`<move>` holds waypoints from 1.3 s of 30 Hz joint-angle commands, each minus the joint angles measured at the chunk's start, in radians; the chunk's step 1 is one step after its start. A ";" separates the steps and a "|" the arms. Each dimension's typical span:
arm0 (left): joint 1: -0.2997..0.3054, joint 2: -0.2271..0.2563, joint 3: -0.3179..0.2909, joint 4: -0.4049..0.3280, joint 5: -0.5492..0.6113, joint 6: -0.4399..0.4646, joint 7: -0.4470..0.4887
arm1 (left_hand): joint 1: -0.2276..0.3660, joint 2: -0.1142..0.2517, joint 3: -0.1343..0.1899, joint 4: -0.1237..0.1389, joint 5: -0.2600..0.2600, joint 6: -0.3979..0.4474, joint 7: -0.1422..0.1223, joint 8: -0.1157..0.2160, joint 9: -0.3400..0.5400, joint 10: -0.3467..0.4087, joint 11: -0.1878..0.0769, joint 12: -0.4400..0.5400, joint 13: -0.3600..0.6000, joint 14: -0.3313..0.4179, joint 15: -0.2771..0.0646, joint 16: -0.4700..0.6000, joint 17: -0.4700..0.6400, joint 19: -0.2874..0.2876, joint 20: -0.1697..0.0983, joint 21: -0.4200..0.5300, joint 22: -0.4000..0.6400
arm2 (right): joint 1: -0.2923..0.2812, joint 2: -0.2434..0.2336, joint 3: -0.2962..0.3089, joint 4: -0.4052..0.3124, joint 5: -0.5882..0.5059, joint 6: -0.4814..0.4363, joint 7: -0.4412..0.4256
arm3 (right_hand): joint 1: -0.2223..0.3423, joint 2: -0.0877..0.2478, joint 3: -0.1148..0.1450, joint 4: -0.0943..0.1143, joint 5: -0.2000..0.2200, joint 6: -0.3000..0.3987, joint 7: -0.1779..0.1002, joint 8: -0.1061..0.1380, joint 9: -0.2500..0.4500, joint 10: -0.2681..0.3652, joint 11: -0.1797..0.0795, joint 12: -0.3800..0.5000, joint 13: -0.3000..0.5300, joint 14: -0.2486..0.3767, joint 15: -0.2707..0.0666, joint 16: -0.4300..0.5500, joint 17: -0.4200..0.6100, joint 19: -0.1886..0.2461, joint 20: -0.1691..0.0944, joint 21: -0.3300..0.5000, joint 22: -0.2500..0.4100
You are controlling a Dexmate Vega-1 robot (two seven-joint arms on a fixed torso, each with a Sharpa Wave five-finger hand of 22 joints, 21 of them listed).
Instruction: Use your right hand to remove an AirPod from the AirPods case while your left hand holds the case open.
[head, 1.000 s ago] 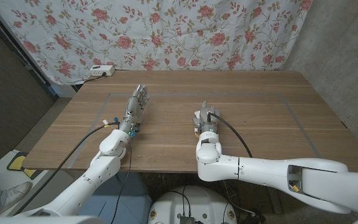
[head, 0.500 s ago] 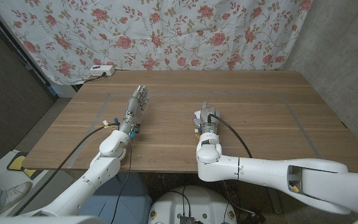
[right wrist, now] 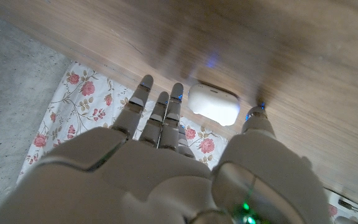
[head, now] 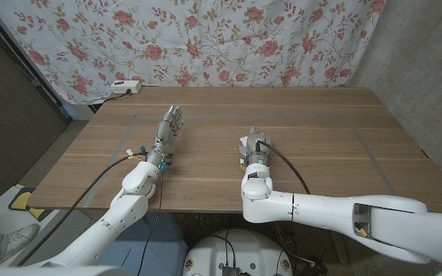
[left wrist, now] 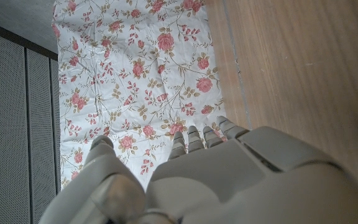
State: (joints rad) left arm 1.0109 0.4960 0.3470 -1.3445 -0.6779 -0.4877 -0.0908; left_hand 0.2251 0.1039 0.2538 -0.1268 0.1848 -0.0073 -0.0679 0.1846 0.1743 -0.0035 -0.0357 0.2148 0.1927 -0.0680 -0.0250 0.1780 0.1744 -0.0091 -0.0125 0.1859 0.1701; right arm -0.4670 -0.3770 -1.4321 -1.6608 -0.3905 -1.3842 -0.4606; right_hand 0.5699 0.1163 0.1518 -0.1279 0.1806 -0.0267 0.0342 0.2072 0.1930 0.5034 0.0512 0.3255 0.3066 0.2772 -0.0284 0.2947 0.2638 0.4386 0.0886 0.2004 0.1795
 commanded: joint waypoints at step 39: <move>-0.027 -0.018 0.003 0.064 -0.016 -0.013 -0.041 | -0.002 -0.004 0.011 0.003 -0.002 0.001 0.001 0.002 0.005 0.004 -0.009 0.002 0.004 -0.009 -0.003 0.006 0.005 -0.002 -0.003 0.007 0.004 | -0.043 0.018 0.045 0.037 0.008 0.069 -0.081 | 0.176 0.036 0.081 -0.043 0.011 0.034 -0.031 0.009 0.003 0.057 -0.119 0.026 0.039 0.019 -0.081 0.019 0.011 0.004 -0.074 0.009 0.001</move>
State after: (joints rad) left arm 1.0000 0.4863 0.3420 -1.3015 -0.6959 -0.5035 -0.1200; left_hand 0.2251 0.1039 0.2579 -0.1227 0.1848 -0.0073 -0.0679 0.1846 0.1742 -0.0036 -0.0357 0.2148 0.1927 -0.0679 -0.0250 0.1780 0.1744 -0.0091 -0.0125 0.1859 0.1700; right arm -0.4883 -0.3584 -1.4091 -1.6328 -0.3663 -1.3461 -0.5275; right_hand 0.7283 0.1467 0.2212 -0.1695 0.1844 0.0057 0.0091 0.2112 0.1930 0.5456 -0.0427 0.3442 0.3404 0.2866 -0.0376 0.3052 0.2716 0.4387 0.0205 0.2004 0.1792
